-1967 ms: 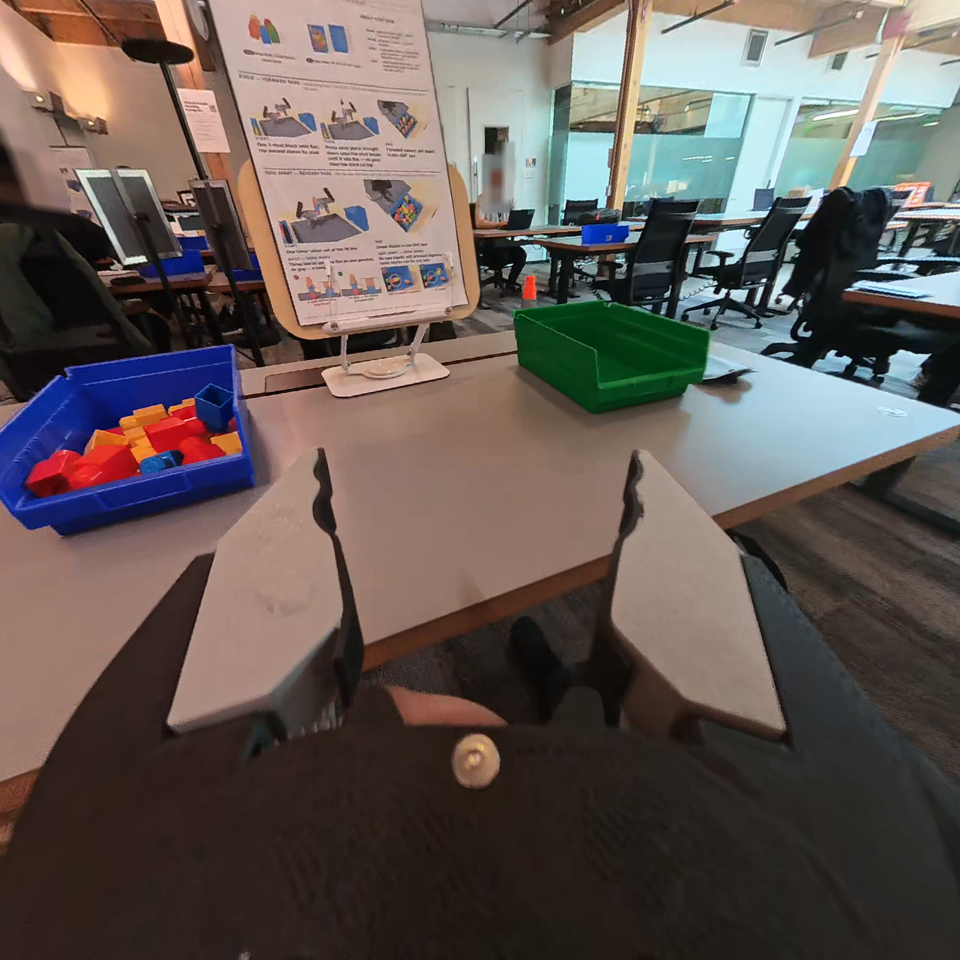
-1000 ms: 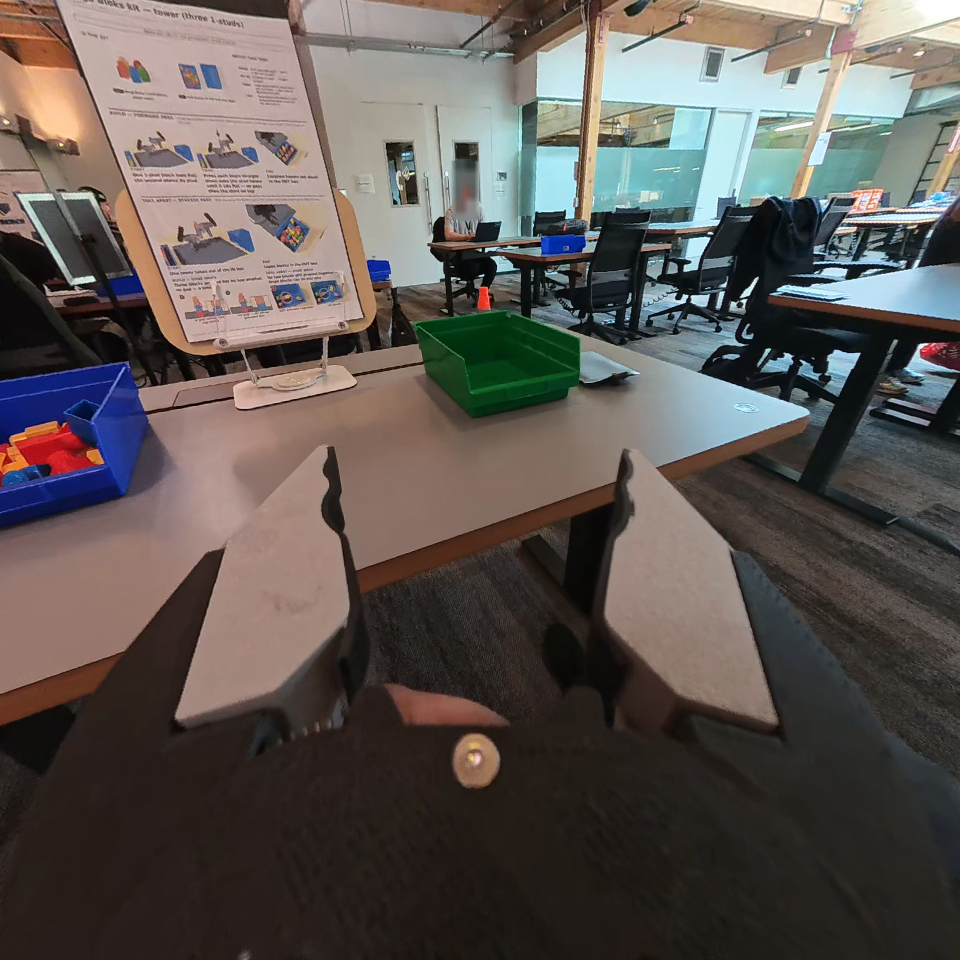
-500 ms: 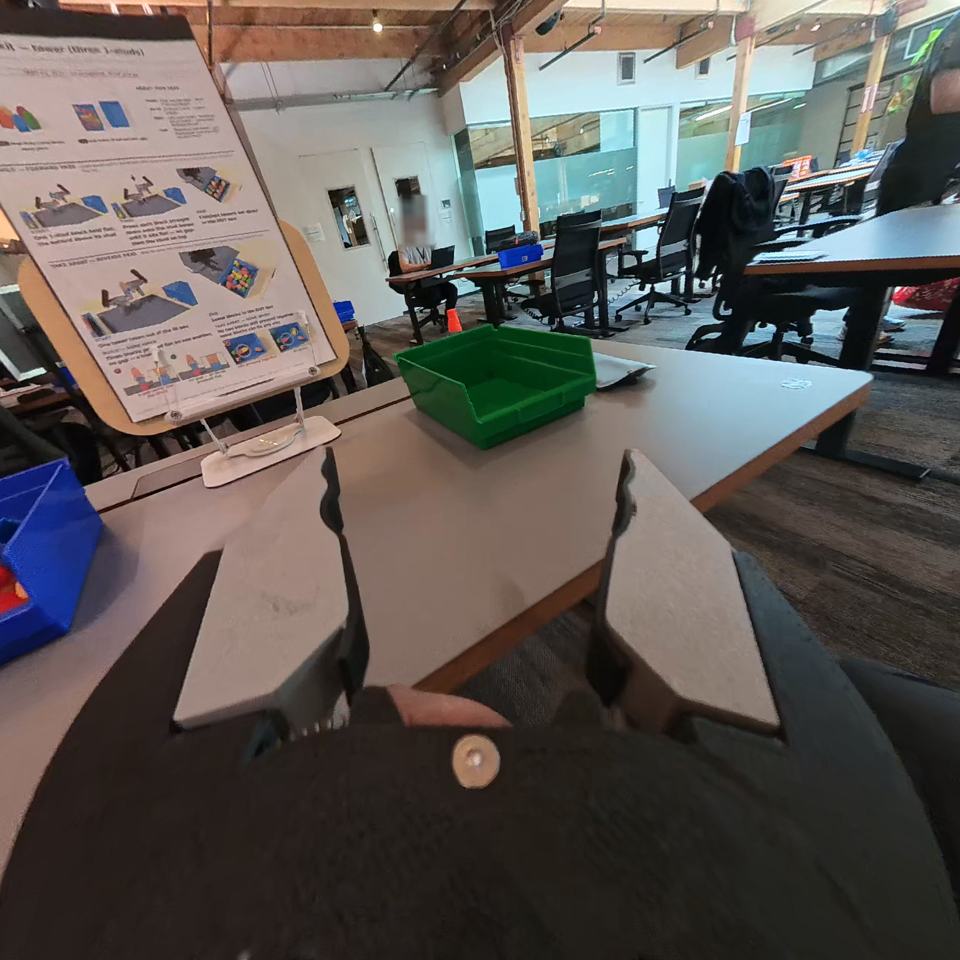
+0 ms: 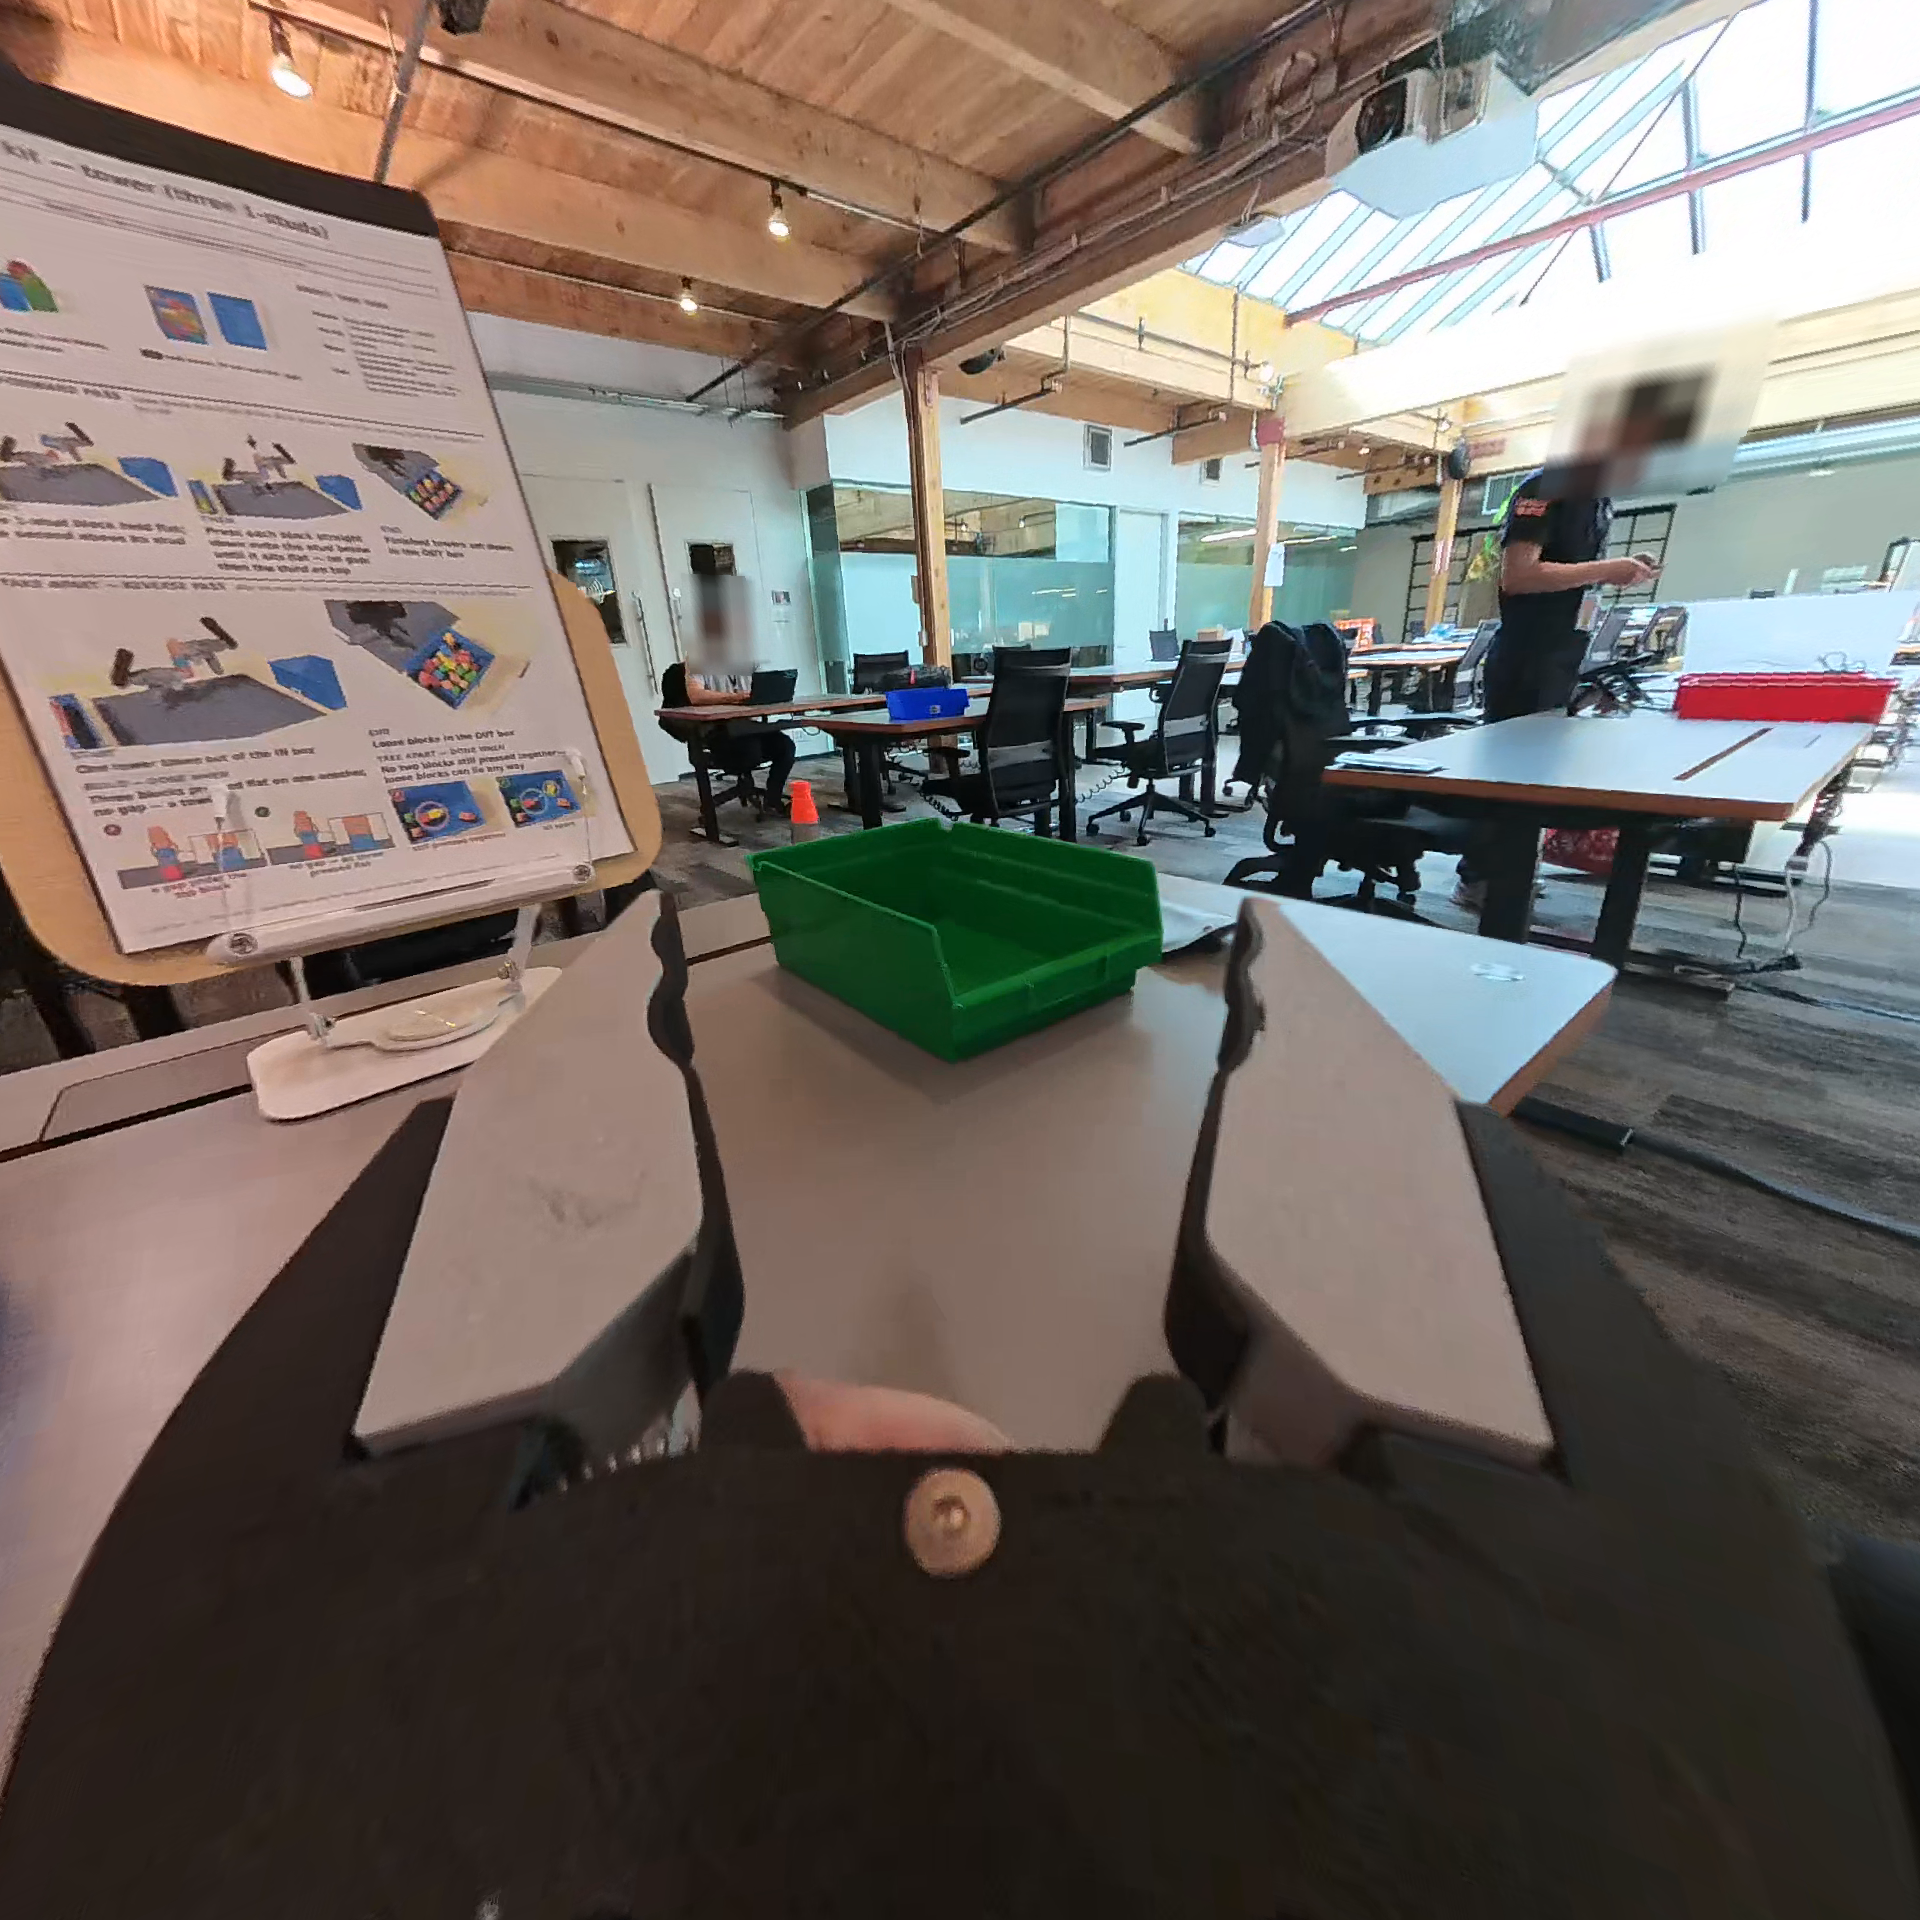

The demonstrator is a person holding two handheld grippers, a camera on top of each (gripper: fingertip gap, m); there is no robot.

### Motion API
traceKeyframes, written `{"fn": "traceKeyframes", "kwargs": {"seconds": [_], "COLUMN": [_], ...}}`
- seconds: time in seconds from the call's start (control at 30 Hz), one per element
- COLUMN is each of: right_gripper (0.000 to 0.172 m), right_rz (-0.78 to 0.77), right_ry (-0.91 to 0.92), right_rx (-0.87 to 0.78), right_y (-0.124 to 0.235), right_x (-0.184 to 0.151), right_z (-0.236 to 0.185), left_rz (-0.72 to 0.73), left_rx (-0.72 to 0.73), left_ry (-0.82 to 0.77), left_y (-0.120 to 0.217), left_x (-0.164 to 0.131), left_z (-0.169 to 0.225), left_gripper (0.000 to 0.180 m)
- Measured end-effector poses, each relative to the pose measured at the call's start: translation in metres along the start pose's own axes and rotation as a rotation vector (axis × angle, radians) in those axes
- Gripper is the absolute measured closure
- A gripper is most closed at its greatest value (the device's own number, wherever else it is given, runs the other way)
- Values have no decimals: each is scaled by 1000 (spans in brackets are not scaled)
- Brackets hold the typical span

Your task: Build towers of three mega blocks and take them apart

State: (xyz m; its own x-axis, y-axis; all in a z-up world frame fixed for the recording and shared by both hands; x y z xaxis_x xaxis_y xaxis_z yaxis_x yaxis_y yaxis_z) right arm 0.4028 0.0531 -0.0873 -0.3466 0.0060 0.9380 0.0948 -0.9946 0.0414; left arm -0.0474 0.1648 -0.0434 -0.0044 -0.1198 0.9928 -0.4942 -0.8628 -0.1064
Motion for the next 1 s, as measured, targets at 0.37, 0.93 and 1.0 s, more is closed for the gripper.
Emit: {"fn": "traceKeyframes", "kwargs": {"seconds": [0.37, 0.93, 1.0], "right_gripper": [62, 63, 63], "right_rz": [2, -10, 14], "right_ry": [2, 17, 18], "right_rx": [36, -11, -28], "right_y": [56, 79, 83], "right_x": [16, 40, 48], "right_z": [-54, -74, -71], "left_rz": [-9, 162, 170], "left_rx": [48, 29, 64], "left_ry": [-46, 23, 9], "left_y": [81, 176, 178], "left_x": [8, 20, 21], "left_z": [-27, -87, -90], "left_gripper": [78, 80, 80]}}
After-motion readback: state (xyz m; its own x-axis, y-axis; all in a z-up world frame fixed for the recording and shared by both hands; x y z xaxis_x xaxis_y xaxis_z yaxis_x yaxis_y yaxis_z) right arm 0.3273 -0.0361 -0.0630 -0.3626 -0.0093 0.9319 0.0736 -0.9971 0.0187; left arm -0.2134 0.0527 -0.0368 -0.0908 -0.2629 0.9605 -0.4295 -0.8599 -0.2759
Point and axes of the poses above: each gripper's, where its closed fingertips meet, y back along the fingers, x out of its top, z = x × y across the jaws, the point moved 6 cm from there along y, back along the fingers, and after that the axes turned 6 degrees about -z, right-handed, at the moved point
